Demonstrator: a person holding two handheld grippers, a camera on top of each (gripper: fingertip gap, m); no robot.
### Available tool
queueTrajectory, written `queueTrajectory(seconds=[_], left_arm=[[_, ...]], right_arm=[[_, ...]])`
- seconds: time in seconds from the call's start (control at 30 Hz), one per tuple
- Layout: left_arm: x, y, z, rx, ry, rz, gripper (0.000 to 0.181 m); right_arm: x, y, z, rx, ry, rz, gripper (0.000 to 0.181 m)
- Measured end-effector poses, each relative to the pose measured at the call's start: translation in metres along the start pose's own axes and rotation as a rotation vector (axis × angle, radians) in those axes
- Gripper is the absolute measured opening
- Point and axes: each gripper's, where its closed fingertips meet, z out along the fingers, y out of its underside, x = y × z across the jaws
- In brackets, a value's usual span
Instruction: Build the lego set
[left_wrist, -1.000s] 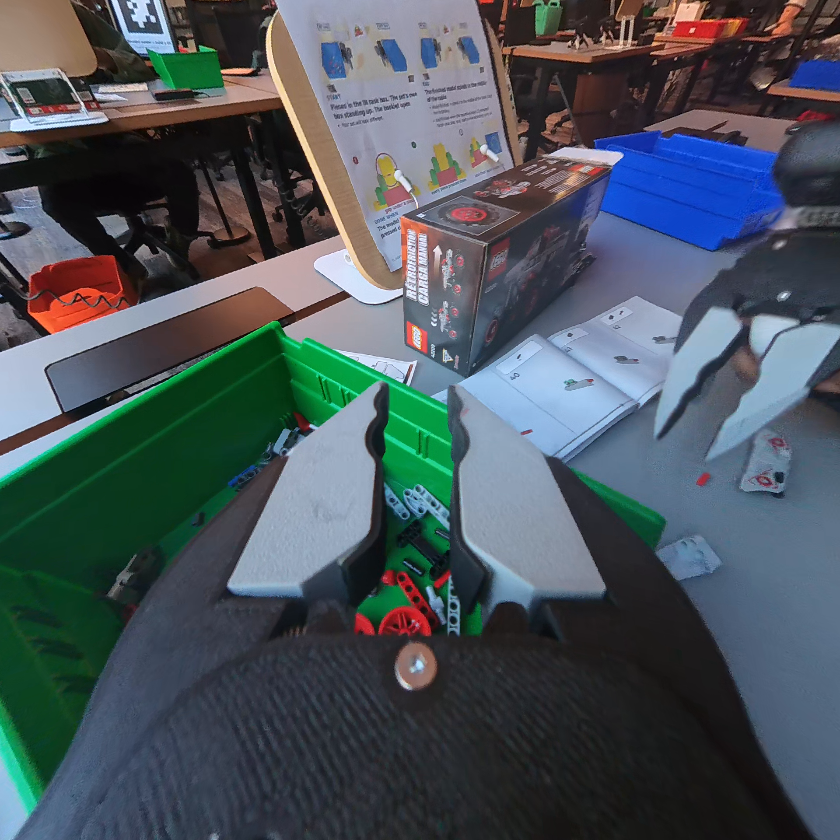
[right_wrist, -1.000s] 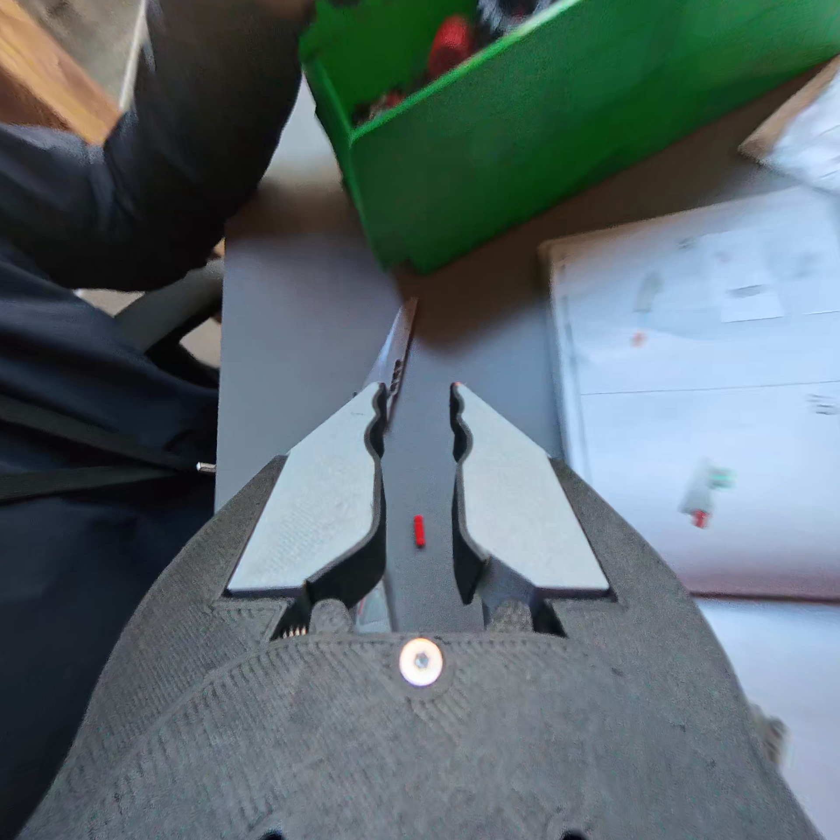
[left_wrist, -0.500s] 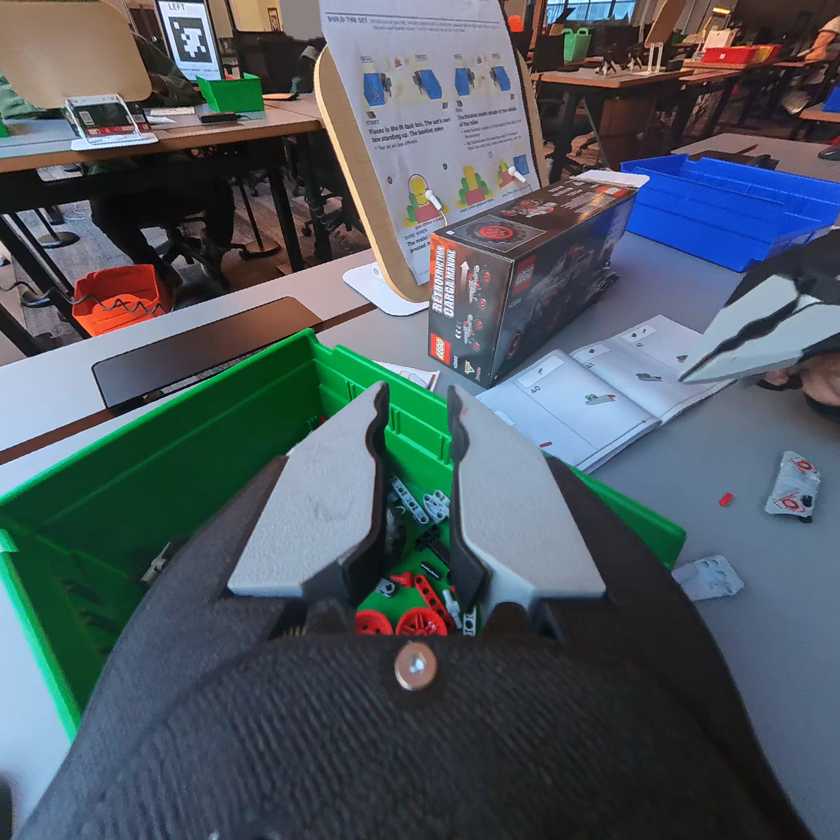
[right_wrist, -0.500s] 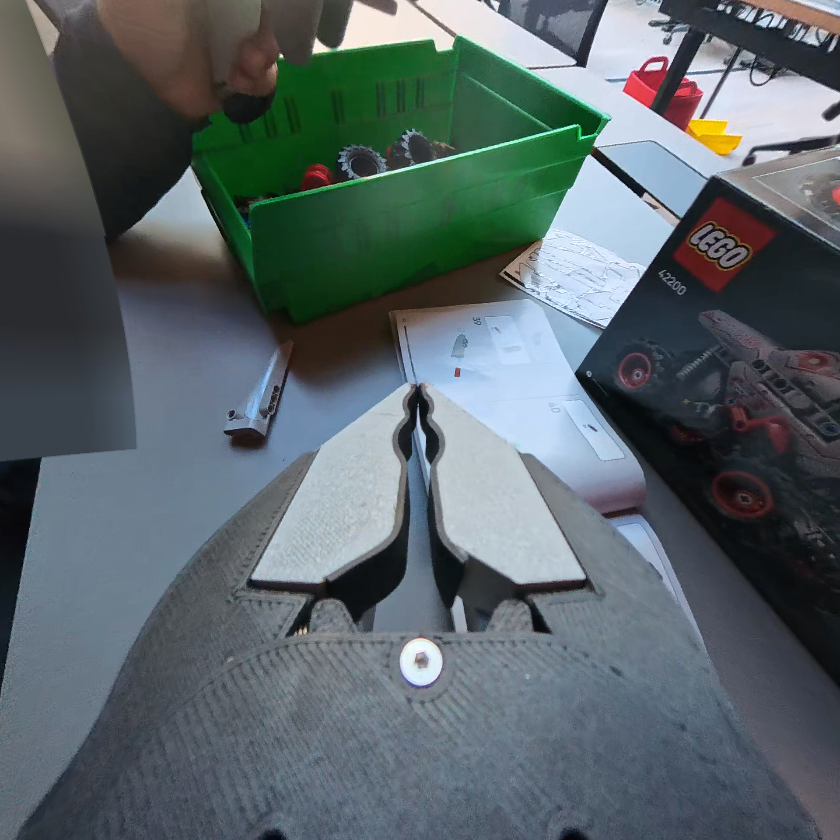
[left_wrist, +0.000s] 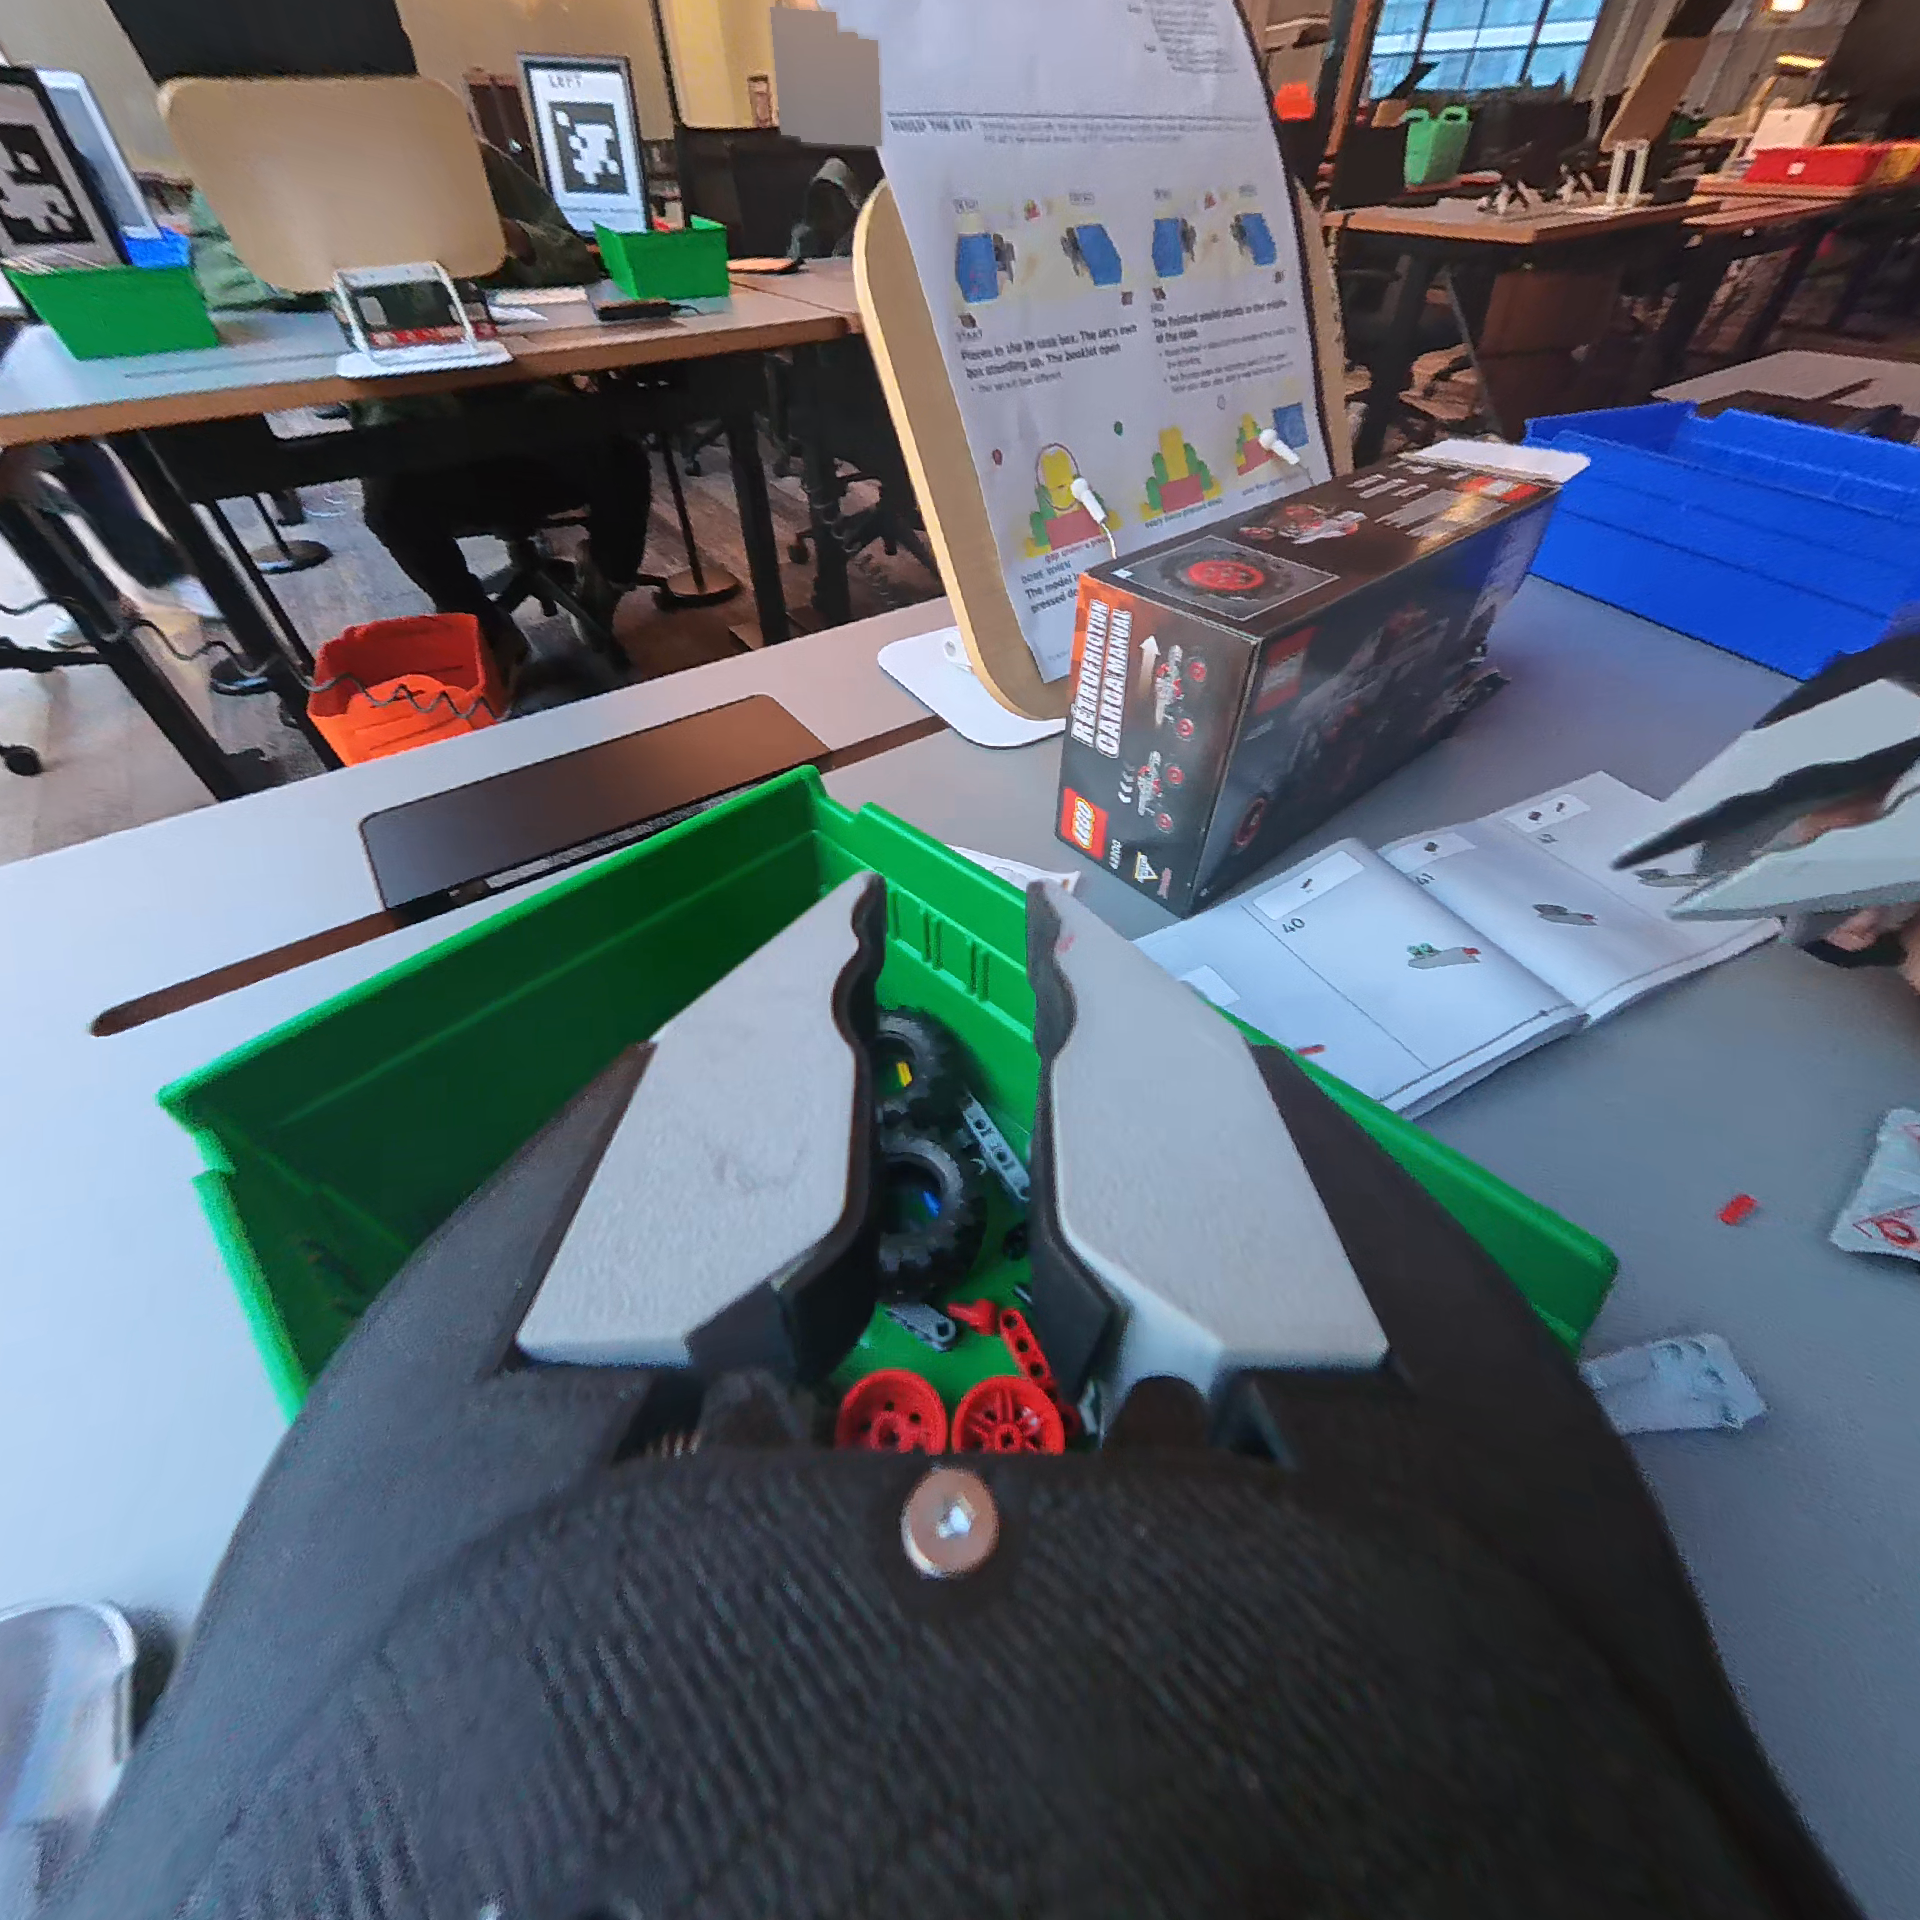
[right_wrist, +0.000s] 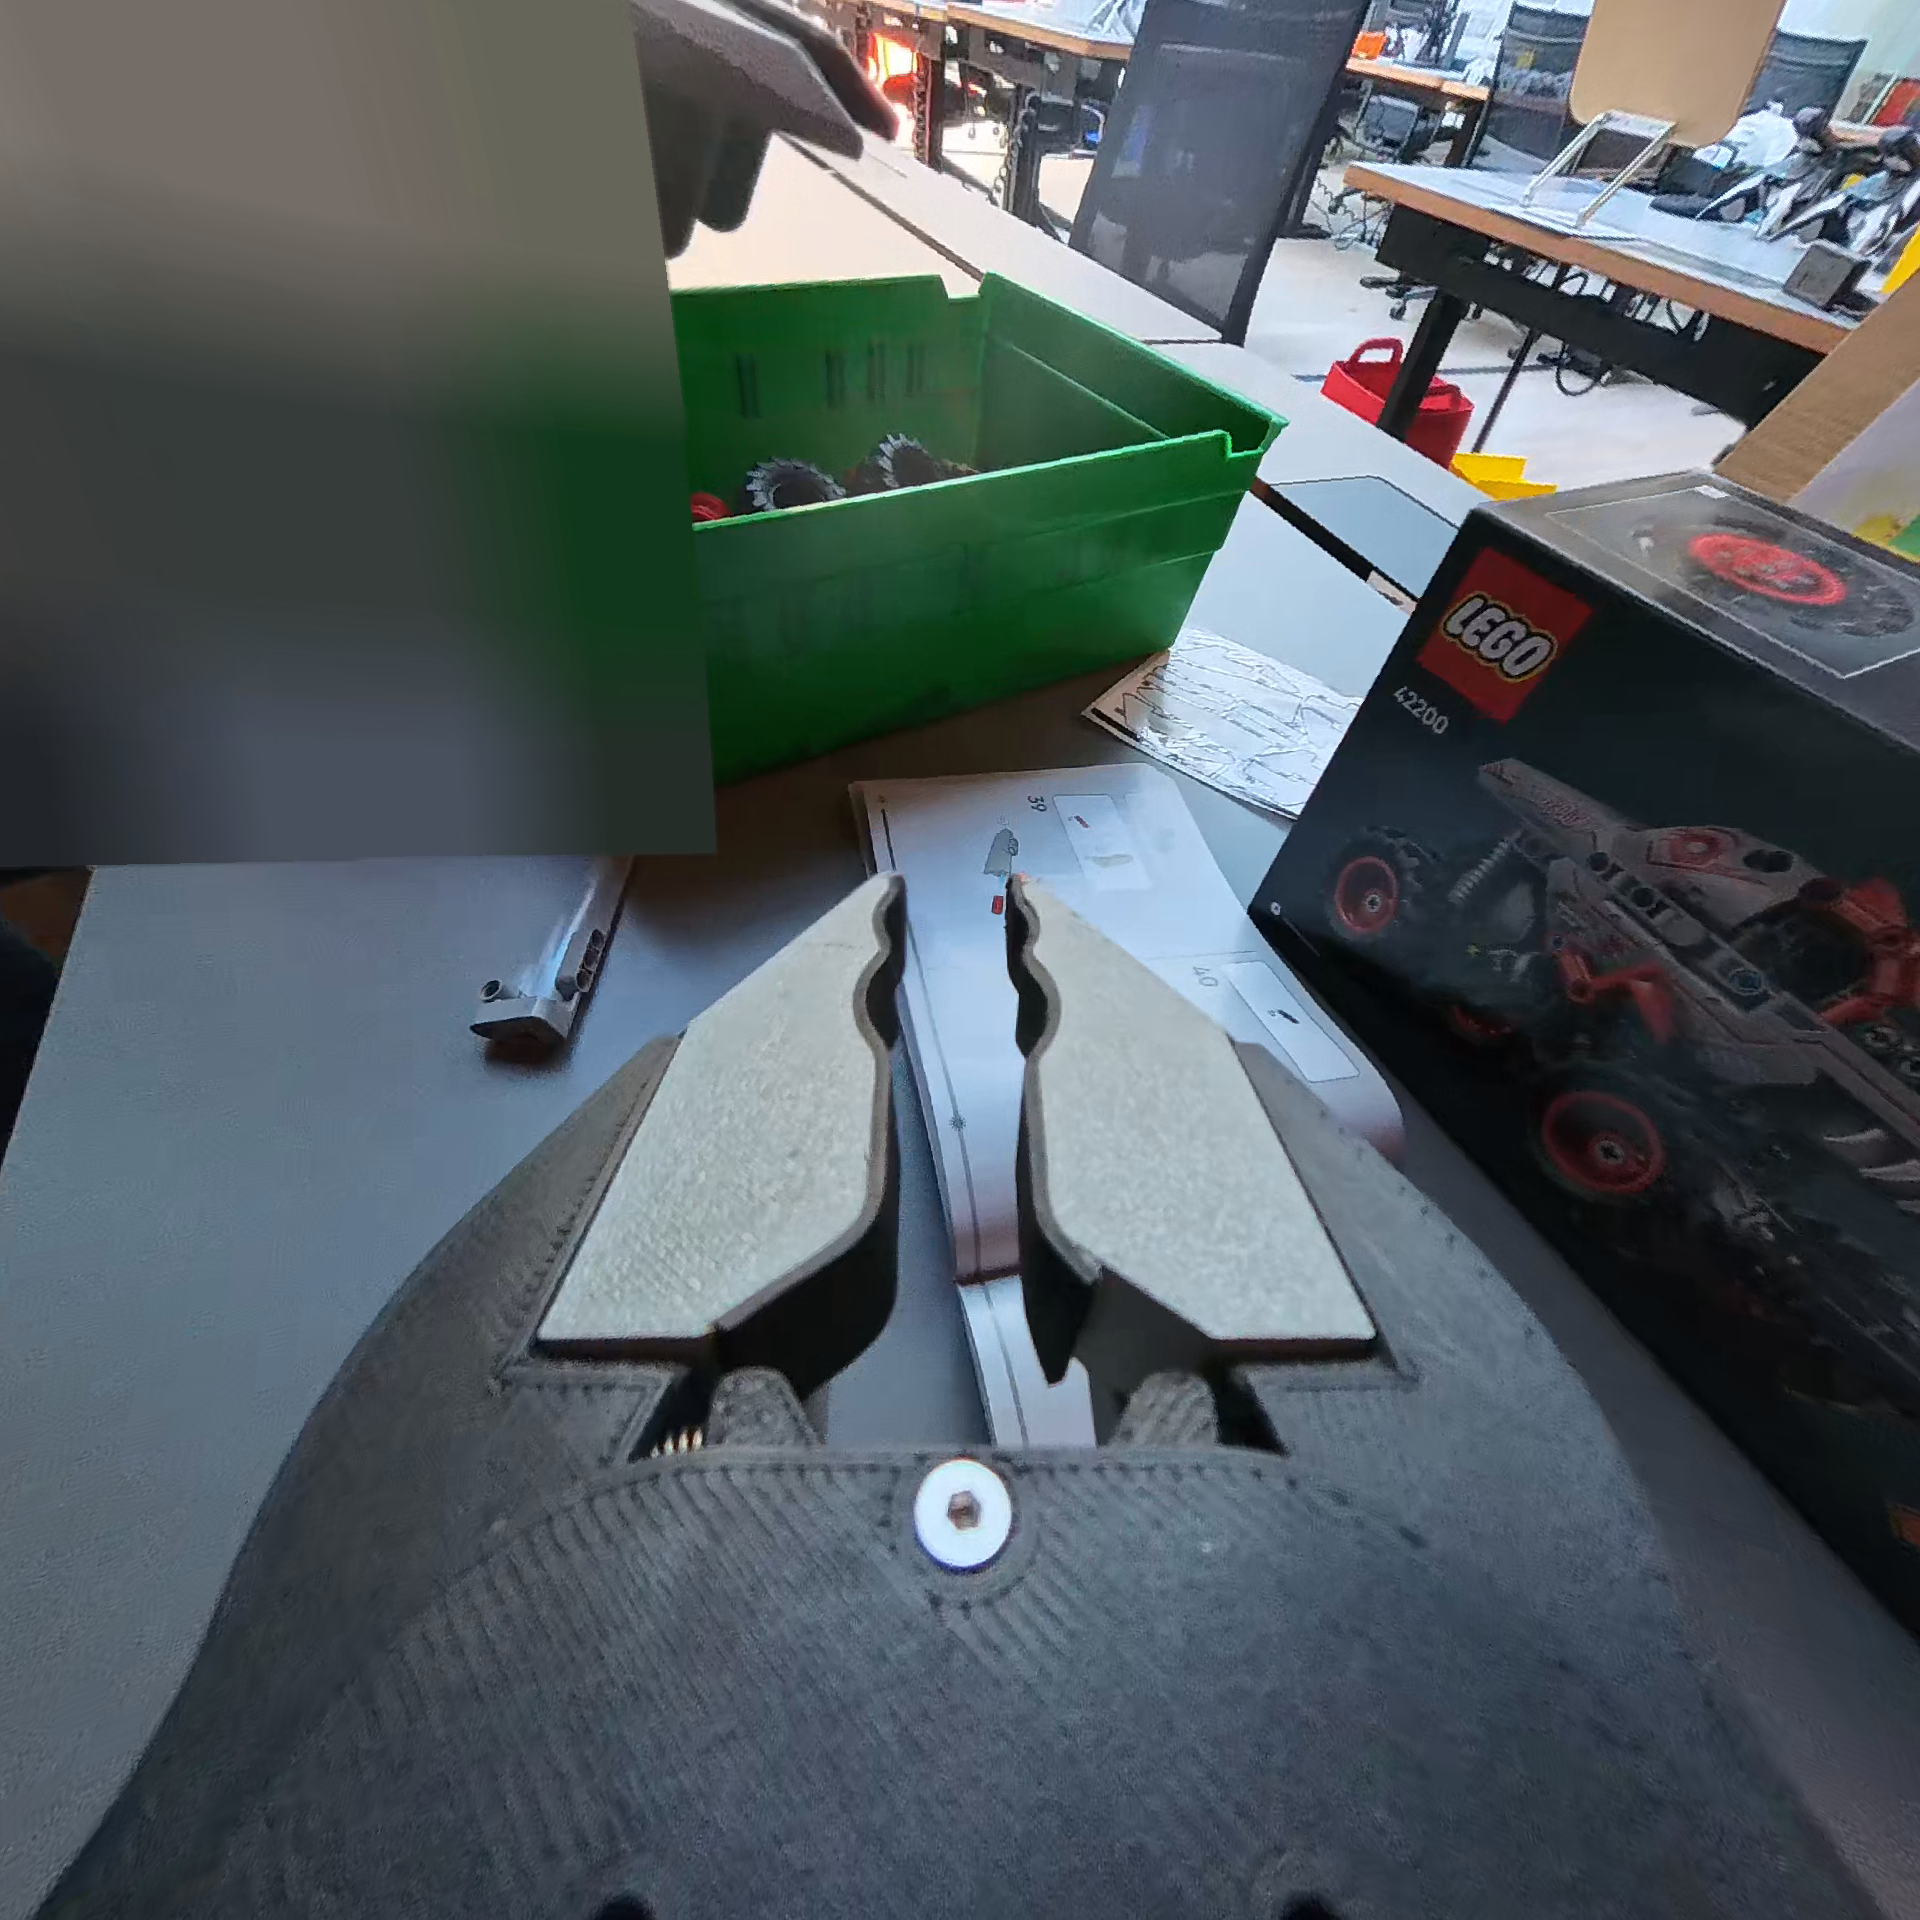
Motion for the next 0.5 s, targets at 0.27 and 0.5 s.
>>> queueTrajectory(seconds=[0.27,0.5], left_arm=[[-0.009,-0.005,-0.012,0.01,0.006,-0.041,0.026],[0.013,0.033,-0.029,-0.343,0.134,0.048,0.011]], right_arm=[[0.014,0.005,0.0,0.016,0.019,0.043,0.021],[0.022,0.007,-0.001,0.023,0.046,0.049,0.019]])
